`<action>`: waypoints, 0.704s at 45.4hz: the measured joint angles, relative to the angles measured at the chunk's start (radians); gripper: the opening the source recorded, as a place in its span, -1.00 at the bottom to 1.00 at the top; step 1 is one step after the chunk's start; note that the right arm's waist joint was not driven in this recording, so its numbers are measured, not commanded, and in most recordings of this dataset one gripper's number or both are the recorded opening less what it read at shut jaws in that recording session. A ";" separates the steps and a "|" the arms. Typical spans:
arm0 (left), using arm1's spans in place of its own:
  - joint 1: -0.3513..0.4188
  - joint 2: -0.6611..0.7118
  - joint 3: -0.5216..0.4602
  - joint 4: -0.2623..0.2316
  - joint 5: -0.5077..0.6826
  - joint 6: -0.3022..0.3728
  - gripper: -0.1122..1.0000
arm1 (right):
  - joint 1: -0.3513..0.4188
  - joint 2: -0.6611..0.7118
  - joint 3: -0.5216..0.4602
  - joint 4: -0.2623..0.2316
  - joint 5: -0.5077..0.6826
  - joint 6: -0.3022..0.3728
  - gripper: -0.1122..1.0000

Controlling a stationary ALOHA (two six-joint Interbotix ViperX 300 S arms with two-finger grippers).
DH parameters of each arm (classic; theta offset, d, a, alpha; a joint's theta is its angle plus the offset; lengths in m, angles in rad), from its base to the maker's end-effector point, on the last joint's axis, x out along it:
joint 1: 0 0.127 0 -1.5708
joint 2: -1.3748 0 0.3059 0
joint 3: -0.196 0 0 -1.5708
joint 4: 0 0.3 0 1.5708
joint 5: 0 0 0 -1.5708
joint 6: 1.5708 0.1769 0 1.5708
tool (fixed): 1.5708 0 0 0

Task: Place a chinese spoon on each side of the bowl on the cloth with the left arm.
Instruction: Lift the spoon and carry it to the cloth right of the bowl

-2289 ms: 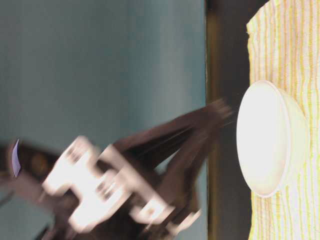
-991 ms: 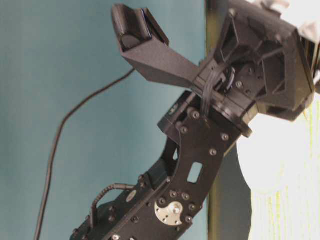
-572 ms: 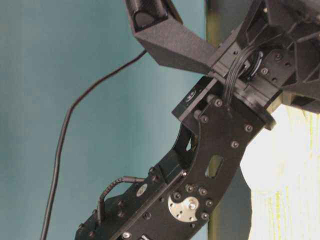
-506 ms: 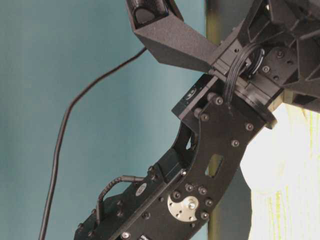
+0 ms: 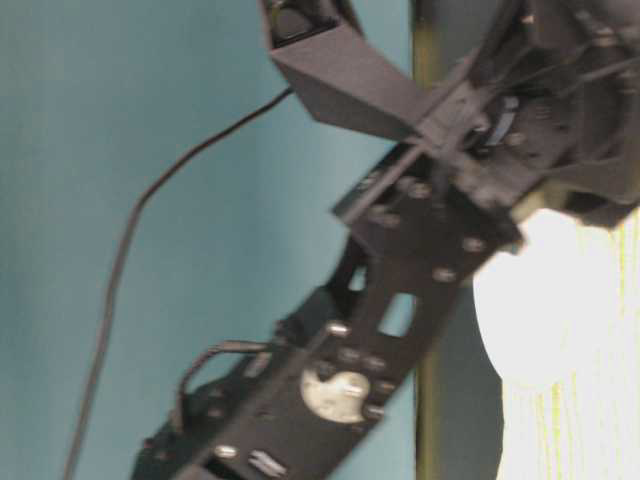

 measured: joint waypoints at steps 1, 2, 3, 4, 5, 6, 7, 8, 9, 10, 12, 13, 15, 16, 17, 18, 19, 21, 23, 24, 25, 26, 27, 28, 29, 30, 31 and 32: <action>0.003 -0.006 0.000 0.000 0.008 -0.002 -0.67 | 0.000 0.000 0.002 0.000 0.000 0.000 -0.81; 0.006 -0.012 -0.002 -0.002 0.014 -0.003 -0.67 | 0.000 -0.002 0.002 0.000 0.000 0.000 -0.81; 0.009 -0.018 -0.002 0.000 0.020 -0.005 -0.67 | 0.000 -0.003 0.000 0.000 0.000 0.000 -0.81; 0.014 -0.028 -0.002 -0.002 0.026 -0.006 -0.67 | 0.000 -0.005 0.002 0.000 0.000 0.000 -0.81; 0.017 -0.034 -0.003 0.000 0.034 -0.006 -0.67 | 0.000 -0.006 0.002 -0.002 0.000 0.000 -0.81; 0.021 -0.044 -0.005 0.000 0.043 -0.009 -0.67 | 0.000 -0.009 0.002 0.000 0.000 0.000 -0.81; 0.026 -0.054 -0.006 0.000 0.051 -0.009 -0.68 | 0.000 -0.011 0.002 0.000 0.000 0.000 -0.81; 0.031 -0.061 -0.006 0.000 0.058 -0.011 -0.69 | 0.000 -0.011 0.002 0.000 0.000 0.000 -0.81; 0.034 -0.069 -0.011 0.000 0.066 -0.012 -0.70 | 0.002 -0.012 0.002 0.000 0.000 0.000 -0.81; 0.041 -0.083 -0.012 -0.002 0.083 -0.012 -0.70 | 0.000 -0.014 0.000 0.000 0.000 0.000 -0.81; 0.051 -0.100 -0.015 -0.002 0.101 -0.012 -0.70 | 0.000 -0.017 0.002 0.000 0.000 0.000 -0.81; 0.058 -0.109 -0.018 0.000 0.115 -0.012 -0.70 | 0.000 -0.017 0.002 0.000 0.000 0.000 -0.81; 0.074 -0.126 -0.023 -0.002 0.133 -0.012 -0.70 | 0.000 -0.018 0.000 0.000 0.000 0.000 -0.81; 0.081 -0.132 -0.023 0.000 0.143 -0.012 -0.70 | 0.000 -0.017 0.002 0.000 0.000 0.002 -0.81; 0.089 -0.138 -0.025 0.000 0.152 -0.012 -0.70 | 0.000 -0.018 0.000 0.000 0.000 0.002 -0.81; 0.098 -0.144 -0.026 -0.002 0.160 -0.012 -0.70 | 0.000 -0.018 0.002 0.000 0.000 0.002 -0.81; 0.106 -0.147 -0.026 -0.002 0.166 -0.011 -0.70 | 0.000 -0.018 0.002 0.000 -0.002 0.000 -0.81; 0.133 -0.158 -0.026 0.000 0.183 -0.009 -0.70 | 0.000 -0.018 0.002 -0.002 0.000 0.000 -0.81; 0.153 -0.163 -0.028 -0.002 0.193 -0.009 -0.70 | 0.000 -0.017 0.002 0.000 0.000 0.002 -0.81; 0.167 -0.164 -0.026 0.000 0.199 -0.006 -0.70 | 0.000 -0.018 0.002 0.000 0.000 0.002 -0.81; 0.181 -0.166 -0.026 -0.002 0.204 -0.005 -0.70 | 0.000 -0.018 0.002 0.000 0.000 0.002 -0.81; 0.193 -0.167 -0.026 0.000 0.209 -0.003 -0.70 | 0.002 -0.018 0.002 0.000 0.000 0.002 -0.81; 0.207 -0.167 -0.026 0.000 0.213 -0.002 -0.70 | 0.000 -0.018 0.002 0.000 0.000 0.000 -0.81; 0.227 -0.167 -0.026 -0.002 0.219 0.002 -0.70 | 0.000 -0.018 0.002 0.000 0.000 0.002 -0.81; 0.241 -0.167 -0.026 0.000 0.222 0.003 -0.70 | 0.000 -0.018 0.002 0.000 0.000 0.002 -0.81; 0.255 -0.167 -0.026 0.000 0.227 0.003 -0.70 | 0.000 -0.018 0.000 -0.002 0.000 0.002 -0.81; 0.265 -0.167 -0.026 0.000 0.230 0.005 -0.70 | 0.000 -0.018 0.002 0.000 0.002 0.000 -0.81; 0.279 -0.167 -0.026 0.000 0.235 0.006 -0.70 | 0.000 -0.018 0.000 0.000 0.003 0.002 -0.81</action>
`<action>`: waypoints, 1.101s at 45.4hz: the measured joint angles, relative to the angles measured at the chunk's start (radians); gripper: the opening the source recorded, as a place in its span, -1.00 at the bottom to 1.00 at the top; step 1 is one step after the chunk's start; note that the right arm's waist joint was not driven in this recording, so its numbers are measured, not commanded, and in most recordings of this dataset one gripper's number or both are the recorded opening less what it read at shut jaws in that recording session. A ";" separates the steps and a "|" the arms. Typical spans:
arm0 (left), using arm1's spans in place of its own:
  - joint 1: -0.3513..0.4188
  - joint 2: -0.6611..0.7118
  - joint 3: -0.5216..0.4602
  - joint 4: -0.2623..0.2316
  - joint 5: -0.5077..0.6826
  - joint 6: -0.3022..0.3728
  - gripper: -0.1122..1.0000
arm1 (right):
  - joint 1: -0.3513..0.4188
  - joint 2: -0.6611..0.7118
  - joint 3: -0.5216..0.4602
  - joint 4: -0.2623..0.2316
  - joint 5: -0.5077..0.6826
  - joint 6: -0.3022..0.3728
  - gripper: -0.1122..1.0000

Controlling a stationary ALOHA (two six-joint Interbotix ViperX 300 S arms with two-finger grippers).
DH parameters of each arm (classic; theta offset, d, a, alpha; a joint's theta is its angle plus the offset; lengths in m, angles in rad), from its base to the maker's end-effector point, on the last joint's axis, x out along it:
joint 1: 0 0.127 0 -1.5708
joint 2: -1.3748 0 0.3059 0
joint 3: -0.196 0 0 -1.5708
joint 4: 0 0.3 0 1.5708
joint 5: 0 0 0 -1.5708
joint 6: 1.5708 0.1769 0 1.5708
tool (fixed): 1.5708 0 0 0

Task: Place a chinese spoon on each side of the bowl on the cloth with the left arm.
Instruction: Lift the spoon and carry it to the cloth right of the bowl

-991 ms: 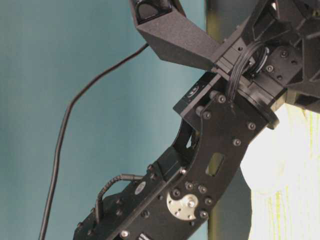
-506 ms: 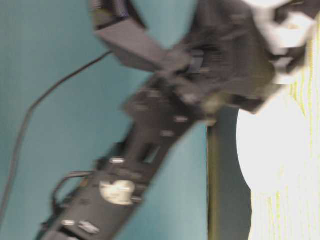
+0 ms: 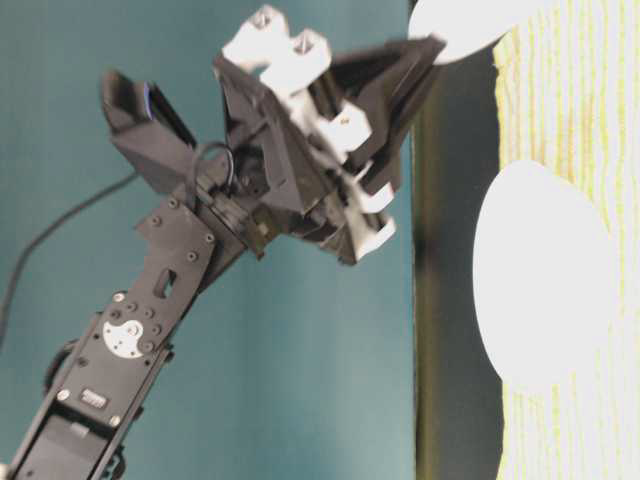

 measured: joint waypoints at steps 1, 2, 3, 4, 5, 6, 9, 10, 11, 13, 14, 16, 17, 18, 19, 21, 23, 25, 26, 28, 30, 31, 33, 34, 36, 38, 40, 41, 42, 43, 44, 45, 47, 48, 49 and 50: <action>0.012 0.000 -0.002 0.000 0.006 0.002 -0.70 | 0.000 0.000 0.002 0.000 0.002 0.000 -0.81; 0.021 0.000 -0.002 0.000 0.014 0.003 -0.70 | 0.000 0.000 0.002 0.000 0.003 0.000 -0.81; 0.029 0.000 0.000 0.000 0.017 0.005 -0.70 | 0.002 -0.002 0.000 0.000 0.005 0.000 -0.81; 0.037 0.000 -0.002 0.000 0.025 0.009 -0.70 | 0.000 -0.002 0.000 0.000 0.005 -0.002 -0.81; 0.044 0.000 -0.002 -0.002 0.032 0.011 -0.70 | 0.000 -0.002 0.002 0.000 0.005 -0.002 -0.81; 0.051 0.000 -0.002 0.000 0.037 0.012 -0.70 | 0.000 -0.002 0.002 0.000 0.005 0.000 -0.81; 0.064 0.000 -0.002 0.000 0.040 0.015 -0.70 | 0.000 -0.002 0.002 0.000 0.005 0.000 -0.81; 0.069 0.000 -0.002 0.000 0.041 0.015 -0.70 | 0.000 0.000 0.002 0.000 0.005 0.000 -0.81; 0.074 0.000 -0.002 -0.002 0.041 0.014 -0.70 | 0.000 0.000 0.002 0.000 0.005 0.000 -0.81; 0.083 0.000 -0.002 0.000 0.041 0.014 -0.70 | 0.000 -0.002 0.002 0.000 0.005 0.000 -0.81; 0.087 0.000 -0.002 0.000 0.041 0.015 -0.70 | 0.000 -0.002 0.002 0.000 0.005 -0.002 -0.81; 0.094 0.002 -0.002 0.000 0.041 0.015 -0.70 | 0.000 0.000 0.002 0.000 0.005 -0.002 -0.81; 0.095 0.002 -0.002 -0.002 0.041 0.015 -0.70 | 0.000 -0.002 0.002 0.000 0.005 -0.002 -0.81; 0.097 0.002 -0.002 -0.002 0.041 0.015 -0.70 | 0.000 -0.002 0.002 0.000 0.005 0.000 -0.81; 0.098 0.002 -0.002 -0.002 0.041 0.014 -0.70 | 0.000 -0.002 0.002 0.000 0.005 0.000 -0.81; 0.100 0.005 -0.002 0.000 0.040 0.015 -0.70 | 0.000 -0.002 0.002 0.000 0.005 0.000 -0.81; 0.100 0.009 -0.002 0.000 0.037 0.015 -0.70 | 0.002 -0.002 0.002 0.000 0.005 0.000 -0.81; 0.100 0.015 -0.002 0.000 0.037 0.014 -0.70 | 0.000 -0.002 0.002 0.000 0.005 -0.002 -0.81; 0.101 0.020 -0.003 0.000 0.035 0.015 -0.70 | 0.000 -0.002 0.002 0.000 0.005 0.000 -0.81; 0.101 0.028 -0.005 0.000 0.035 0.015 -0.70 | 0.000 -0.002 0.002 0.000 0.005 0.000 -0.81; 0.103 0.038 -0.005 0.000 0.034 0.015 -0.70 | 0.000 -0.002 0.002 0.000 0.005 0.000 -0.81; 0.104 0.040 -0.005 0.000 0.034 0.015 -0.70 | 0.002 0.000 0.002 0.000 0.005 0.000 -0.81; 0.104 0.048 -0.005 0.000 0.029 0.014 -0.70 | 0.000 -0.002 0.002 0.000 0.005 0.000 -0.81; 0.106 0.054 -0.005 0.000 0.028 0.015 -0.70 | 0.000 -0.002 0.002 0.000 0.005 -0.002 -0.81; 0.107 0.061 -0.005 -0.002 0.023 0.015 -0.70 | 0.000 -0.002 0.002 0.000 0.005 0.000 -0.81; 0.107 0.067 -0.005 -0.002 0.017 0.015 -0.70 | 0.000 -0.002 0.003 0.000 0.005 0.000 -0.81; 0.107 0.074 -0.006 0.000 0.011 0.017 -0.70 | 0.000 -0.002 0.006 0.000 0.005 0.000 -0.81; 0.107 0.077 -0.005 0.000 0.006 0.018 -0.70 | 0.000 -0.002 0.008 0.000 0.005 0.000 -0.81; 0.106 0.078 -0.006 0.000 0.002 0.021 -0.70 | 0.000 -0.002 0.008 0.000 0.005 -0.002 -0.81; 0.106 0.081 -0.006 0.000 -0.003 0.023 -0.70 | 0.000 -0.002 0.009 0.000 0.005 0.000 -0.81; 0.104 0.081 -0.006 0.000 -0.008 0.026 -0.70 | 0.000 -0.002 0.011 0.000 0.005 -0.002 -0.81; 0.104 0.083 -0.006 0.000 -0.014 0.034 -0.70 | 0.000 -0.002 0.011 0.000 0.005 -0.002 -0.81; 0.103 0.084 -0.006 0.000 -0.020 0.044 -0.70 | 0.000 -0.002 0.014 0.000 0.005 -0.002 -0.81; 0.103 0.084 -0.008 0.000 -0.023 0.048 -0.69 | 0.000 0.000 0.014 0.000 0.005 0.000 -0.81; 0.101 0.086 -0.008 -0.002 -0.025 0.051 -0.69 | 0.000 -0.002 0.014 0.000 0.003 0.000 -0.81; 0.101 0.086 -0.008 0.000 -0.026 0.052 -0.69 | 0.000 -0.002 0.014 0.000 0.003 0.000 -0.81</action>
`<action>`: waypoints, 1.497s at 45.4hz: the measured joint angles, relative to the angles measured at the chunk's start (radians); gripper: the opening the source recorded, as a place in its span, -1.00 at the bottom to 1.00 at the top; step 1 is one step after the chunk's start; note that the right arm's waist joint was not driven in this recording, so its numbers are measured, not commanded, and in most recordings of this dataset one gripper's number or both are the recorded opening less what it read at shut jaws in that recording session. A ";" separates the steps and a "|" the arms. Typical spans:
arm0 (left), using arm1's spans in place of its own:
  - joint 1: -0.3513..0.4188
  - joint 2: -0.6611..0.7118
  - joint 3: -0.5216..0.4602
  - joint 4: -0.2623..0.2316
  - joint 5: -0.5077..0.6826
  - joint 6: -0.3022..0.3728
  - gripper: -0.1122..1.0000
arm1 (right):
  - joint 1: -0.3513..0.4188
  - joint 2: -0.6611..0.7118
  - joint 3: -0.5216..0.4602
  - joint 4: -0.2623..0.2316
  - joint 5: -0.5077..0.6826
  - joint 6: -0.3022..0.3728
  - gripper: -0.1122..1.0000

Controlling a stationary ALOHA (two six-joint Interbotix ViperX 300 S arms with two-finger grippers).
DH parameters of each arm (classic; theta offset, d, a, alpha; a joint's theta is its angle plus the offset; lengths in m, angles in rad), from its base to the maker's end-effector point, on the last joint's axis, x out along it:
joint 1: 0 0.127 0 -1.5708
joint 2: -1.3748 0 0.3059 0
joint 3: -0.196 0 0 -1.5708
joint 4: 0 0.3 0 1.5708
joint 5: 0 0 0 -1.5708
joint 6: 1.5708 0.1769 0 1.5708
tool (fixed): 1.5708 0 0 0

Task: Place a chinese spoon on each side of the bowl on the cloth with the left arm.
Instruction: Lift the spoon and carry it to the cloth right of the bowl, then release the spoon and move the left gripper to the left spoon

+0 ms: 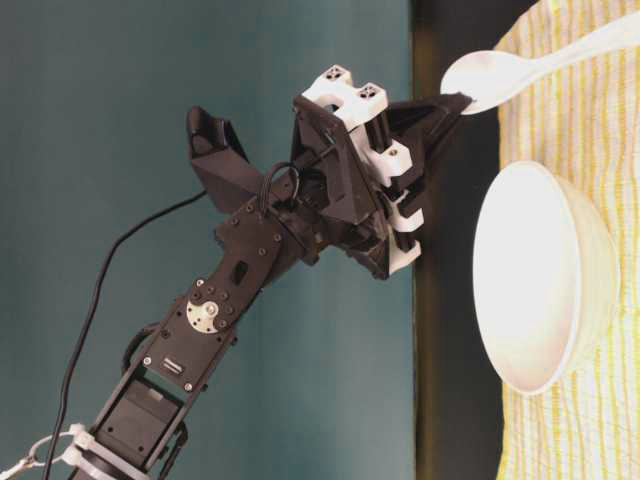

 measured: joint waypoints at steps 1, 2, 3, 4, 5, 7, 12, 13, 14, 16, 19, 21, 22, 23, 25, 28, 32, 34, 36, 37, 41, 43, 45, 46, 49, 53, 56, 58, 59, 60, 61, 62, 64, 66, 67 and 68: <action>0.000 0.002 0.000 0.000 -0.002 0.002 -0.69 | 0.000 0.002 0.000 0.000 -0.002 -0.002 -0.81; 0.002 0.003 0.000 0.000 -0.003 0.002 -0.69 | 0.000 0.000 0.000 0.000 -0.003 -0.002 -0.81; 0.000 0.005 0.000 0.000 -0.005 0.002 -0.69 | 0.000 0.000 0.000 0.000 -0.003 0.000 -0.81; 0.002 0.005 -0.002 0.000 -0.006 0.003 -0.68 | 0.000 0.000 0.000 0.000 -0.005 0.000 -0.81; 0.002 0.009 -0.002 0.000 -0.006 0.002 -0.65 | 0.000 0.000 0.002 0.000 -0.005 0.000 -0.81; 0.003 0.015 -0.003 0.000 -0.011 0.002 -0.58 | 0.000 0.000 0.002 0.000 -0.005 0.000 -0.81; 0.006 0.032 -0.011 0.000 -0.012 0.005 -0.14 | 0.000 0.000 0.005 0.000 -0.005 0.000 -0.81; 0.006 0.035 -0.012 0.000 -0.012 0.005 -0.04 | 0.000 0.000 0.006 0.000 -0.005 -0.002 -0.81; 0.006 0.037 -0.014 0.000 -0.012 0.006 0.08 | 0.000 0.000 0.006 0.000 -0.006 0.000 -0.81; 0.008 0.041 -0.017 0.000 -0.012 0.006 0.29 | 0.000 0.000 0.009 0.000 -0.006 -0.002 -0.81; 0.006 0.043 -0.020 0.000 -0.012 0.011 0.60 | 0.000 0.000 0.014 0.000 -0.006 0.000 -0.81; 0.006 0.043 -0.023 0.000 -0.012 0.014 0.72 | 0.000 0.000 0.015 0.000 -0.006 -0.002 -0.81; 0.006 0.043 -0.026 0.000 -0.009 0.015 0.74 | 0.000 0.000 0.015 0.000 -0.006 0.000 -0.81; 0.006 0.043 -0.029 0.000 0.000 0.018 0.74 | 0.000 0.000 0.015 0.000 -0.006 0.000 -0.81; 0.003 0.035 -0.035 0.000 0.021 0.026 0.70 | 0.000 0.000 0.017 -0.002 -0.006 0.000 -0.81; -0.008 0.014 -0.041 0.000 0.052 0.041 0.67 | 0.000 0.000 0.018 0.000 -0.006 0.000 -0.81; -0.041 -0.052 -0.041 0.000 0.104 0.091 0.65 | 0.000 -0.002 0.018 0.000 -0.006 -0.002 -0.81; -0.067 -0.092 -0.037 0.000 0.133 0.104 0.66 | 0.000 -0.002 0.020 0.000 -0.005 0.000 -0.81; -0.097 -0.127 -0.028 0.000 0.160 0.109 0.66 | 0.000 -0.002 0.020 0.000 -0.006 0.000 -0.81; -0.110 -0.144 -0.021 0.000 0.170 0.109 0.66 | 0.000 -0.002 0.020 0.000 -0.005 0.000 -0.81; -0.169 -0.207 0.020 0.000 0.221 0.106 0.66 | 0.000 -0.002 0.020 0.000 -0.006 0.000 -0.81; -0.195 -0.239 0.054 0.000 0.236 0.094 0.65 | 0.000 -0.002 0.021 0.000 -0.006 0.000 -0.81; -0.222 -0.275 0.100 0.000 0.239 0.066 0.65 | 0.000 -0.002 0.023 0.000 -0.006 0.000 -0.81; -0.233 -0.287 0.118 0.000 0.238 0.054 0.65 | 0.000 -0.002 0.023 0.002 -0.006 0.000 -0.81; -0.276 -0.345 0.198 0.000 0.210 -0.040 0.65 | 0.000 -0.002 0.026 0.011 -0.005 0.000 -0.81; -0.325 -0.413 0.310 0.000 0.140 -0.160 0.65 | 0.000 -0.003 0.026 0.017 -0.002 -0.002 -0.81; -0.362 -0.462 0.400 0.000 0.072 -0.219 0.65 | 0.000 -0.003 0.026 0.018 -0.002 0.000 -0.81; -0.380 -0.497 0.463 0.000 0.031 -0.235 0.65 | 0.000 -0.003 0.026 0.018 -0.002 0.000 -0.81; -0.388 -0.514 0.489 0.000 0.015 -0.244 0.65 | 0.000 -0.005 0.026 0.018 -0.002 0.000 -0.81; -0.394 -0.534 0.520 0.000 -0.005 -0.249 0.65 | 0.000 -0.005 0.026 0.018 -0.002 -0.002 -0.81; -0.399 -0.551 0.546 0.000 -0.023 -0.250 0.65 | 0.000 -0.005 0.026 0.018 -0.002 0.000 -0.81; -0.402 -0.568 0.572 0.000 -0.041 -0.255 0.65 | 0.000 -0.005 0.026 0.018 -0.002 0.000 -0.81; -0.403 -0.606 0.630 0.000 -0.080 -0.256 0.65 | 0.000 -0.005 0.026 0.018 -0.002 0.000 -0.81; -0.408 -0.643 0.676 0.000 -0.110 -0.258 0.64 | 0.000 -0.005 0.026 0.018 -0.002 0.000 -0.81; -0.413 -0.672 0.713 0.000 -0.132 -0.258 0.64 | 0.000 -0.005 0.026 0.018 -0.002 0.000 -0.81; -0.416 -0.689 0.741 0.000 -0.146 -0.258 0.64 | 0.000 -0.006 0.026 0.018 -0.002 0.000 -0.81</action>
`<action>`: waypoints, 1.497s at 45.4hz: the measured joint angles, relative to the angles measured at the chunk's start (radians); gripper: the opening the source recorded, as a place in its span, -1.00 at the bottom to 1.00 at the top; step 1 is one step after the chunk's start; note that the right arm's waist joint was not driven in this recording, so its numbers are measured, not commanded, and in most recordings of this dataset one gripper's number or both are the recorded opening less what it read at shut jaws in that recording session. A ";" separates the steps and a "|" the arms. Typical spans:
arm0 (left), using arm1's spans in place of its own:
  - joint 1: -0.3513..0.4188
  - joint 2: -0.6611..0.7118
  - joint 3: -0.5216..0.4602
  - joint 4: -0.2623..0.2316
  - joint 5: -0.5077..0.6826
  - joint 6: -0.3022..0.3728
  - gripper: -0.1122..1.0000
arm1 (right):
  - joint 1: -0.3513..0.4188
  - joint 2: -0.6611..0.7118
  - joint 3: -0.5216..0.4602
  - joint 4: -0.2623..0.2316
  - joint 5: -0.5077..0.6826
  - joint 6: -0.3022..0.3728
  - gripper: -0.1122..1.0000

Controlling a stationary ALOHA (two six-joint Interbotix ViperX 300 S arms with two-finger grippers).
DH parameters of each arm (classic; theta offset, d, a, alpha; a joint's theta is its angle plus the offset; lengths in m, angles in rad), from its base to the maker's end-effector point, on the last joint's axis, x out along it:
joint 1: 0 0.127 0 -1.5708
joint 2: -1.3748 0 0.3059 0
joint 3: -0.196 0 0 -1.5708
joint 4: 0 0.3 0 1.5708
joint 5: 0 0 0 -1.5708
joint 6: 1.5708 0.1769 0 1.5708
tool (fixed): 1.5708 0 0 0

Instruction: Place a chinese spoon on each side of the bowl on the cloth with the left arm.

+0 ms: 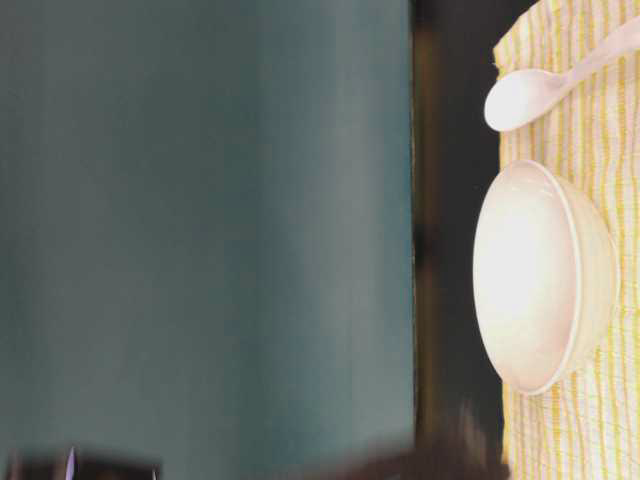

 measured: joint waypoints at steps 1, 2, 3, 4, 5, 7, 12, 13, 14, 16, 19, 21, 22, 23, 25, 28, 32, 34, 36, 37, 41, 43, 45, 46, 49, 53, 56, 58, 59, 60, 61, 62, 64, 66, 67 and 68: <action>-0.003 -0.018 0.026 0.000 -0.012 0.000 0.64 | 0.000 -0.002 0.000 0.000 -0.002 0.000 -0.81; -0.009 -0.041 0.055 0.000 -0.026 0.000 0.64 | 0.000 -0.003 0.000 0.000 -0.003 0.000 -0.81; -0.012 -0.060 0.081 0.000 -0.040 0.000 0.64 | 0.000 -0.005 0.000 0.000 -0.005 0.000 -0.81; -0.014 -0.075 0.104 0.000 -0.049 0.000 0.64 | 0.000 -0.006 0.000 0.000 -0.006 0.000 -0.81; -0.015 -0.091 0.124 0.000 -0.058 0.000 0.64 | 0.000 -0.008 0.000 0.000 -0.008 0.000 -0.81; -0.018 -0.110 0.166 0.000 -0.078 0.000 0.64 | 0.000 -0.008 0.000 0.000 -0.009 0.000 -0.81; -0.037 -0.115 0.241 0.000 -0.107 -0.002 0.64 | 0.000 -0.011 0.000 0.000 -0.009 0.000 -0.81; -0.046 -0.104 0.250 0.002 -0.114 -0.002 0.64 | 0.000 -0.009 0.000 0.000 -0.008 0.000 -0.81; -0.052 -0.095 0.253 0.000 -0.118 -0.002 0.64 | 0.000 -0.009 0.000 0.002 -0.009 0.000 -0.81; -0.069 -0.078 0.255 0.000 -0.126 0.003 0.64 | 0.000 -0.011 0.000 0.000 -0.009 0.000 -0.81; -0.089 -0.058 0.253 0.000 -0.138 0.015 0.64 | 0.000 -0.011 0.000 0.000 -0.009 0.000 -0.81; -0.097 -0.041 0.250 0.000 -0.141 0.021 0.64 | 0.000 -0.011 0.000 0.000 -0.011 0.000 -0.81; -0.101 -0.032 0.249 0.000 -0.143 0.023 0.64 | 0.000 -0.011 0.000 0.000 -0.011 0.000 -0.81; -0.104 -0.020 0.249 0.000 -0.144 0.025 0.64 | 0.002 -0.011 0.000 0.002 -0.012 0.000 -0.81; -0.114 0.002 0.247 0.002 -0.147 0.023 0.64 | 0.000 -0.011 0.000 0.002 -0.011 0.000 -0.81; -0.130 0.037 0.244 0.002 -0.156 0.021 0.64 | 0.000 -0.011 0.000 0.002 -0.011 0.000 -0.81; -0.147 0.075 0.229 0.002 -0.178 0.011 0.64 | 0.000 -0.012 0.000 0.002 -0.012 0.002 -0.81; -0.152 0.089 0.222 0.000 -0.187 0.011 0.64 | 0.000 -0.012 0.000 0.002 -0.011 0.002 -0.81; -0.155 0.101 0.212 0.000 -0.193 0.011 0.64 | 0.000 -0.012 0.000 0.002 -0.011 0.000 -0.81; -0.156 0.107 0.209 0.000 -0.196 0.011 0.64 | 0.000 -0.012 0.000 0.002 -0.012 0.002 -0.81; -0.158 0.130 0.202 0.000 -0.204 0.009 0.64 | 0.000 -0.012 0.000 0.003 -0.012 0.002 -0.81; -0.158 0.138 0.202 0.000 -0.204 0.006 0.63 | 0.000 -0.012 0.002 0.003 -0.012 0.002 -0.81; -0.158 0.146 0.201 0.000 -0.206 0.003 0.63 | 0.000 -0.012 0.002 0.002 -0.012 0.002 -0.81; -0.158 0.147 0.201 0.002 -0.206 0.003 0.62 | 0.000 -0.012 0.002 0.003 -0.012 0.002 -0.81; -0.160 0.153 0.196 0.000 -0.207 -0.002 0.60 | 0.000 -0.012 0.002 0.003 -0.012 0.002 -0.81; -0.160 0.161 0.192 0.000 -0.207 -0.009 0.52 | 0.000 -0.012 0.002 0.002 -0.012 0.000 -0.81; -0.160 0.163 0.193 0.002 -0.209 -0.011 0.43 | 0.000 -0.012 0.002 0.003 -0.012 0.002 -0.81; -0.160 0.163 0.193 0.002 -0.207 -0.014 0.31 | 0.000 -0.012 0.002 0.003 -0.012 0.002 -0.81; -0.160 0.163 0.193 0.000 -0.207 -0.014 0.25 | 0.000 -0.012 0.002 0.003 -0.011 0.002 -0.81; -0.160 0.163 0.193 0.000 -0.207 -0.014 0.20 | 0.000 -0.012 0.002 0.003 -0.012 0.002 -0.81; -0.160 0.163 0.192 0.000 -0.207 -0.014 0.13 | 0.000 -0.012 0.002 0.003 -0.012 0.002 -0.81; -0.160 0.161 0.192 0.002 -0.207 -0.014 0.05 | 0.002 -0.012 0.002 0.003 -0.012 0.000 -0.81; -0.160 0.163 0.192 0.002 -0.206 -0.015 -0.12 | 0.000 -0.012 0.002 0.003 -0.012 0.002 -0.81; -0.160 0.163 0.192 0.000 -0.204 -0.018 -0.31 | 0.000 -0.012 0.003 0.003 -0.011 0.002 -0.81; -0.160 0.163 0.192 0.002 -0.204 -0.018 -0.42 | 0.000 -0.012 0.003 0.002 -0.012 0.000 -0.81; -0.160 0.163 0.192 0.002 -0.202 -0.020 -0.50 | 0.000 -0.012 0.005 0.003 -0.011 0.002 -0.81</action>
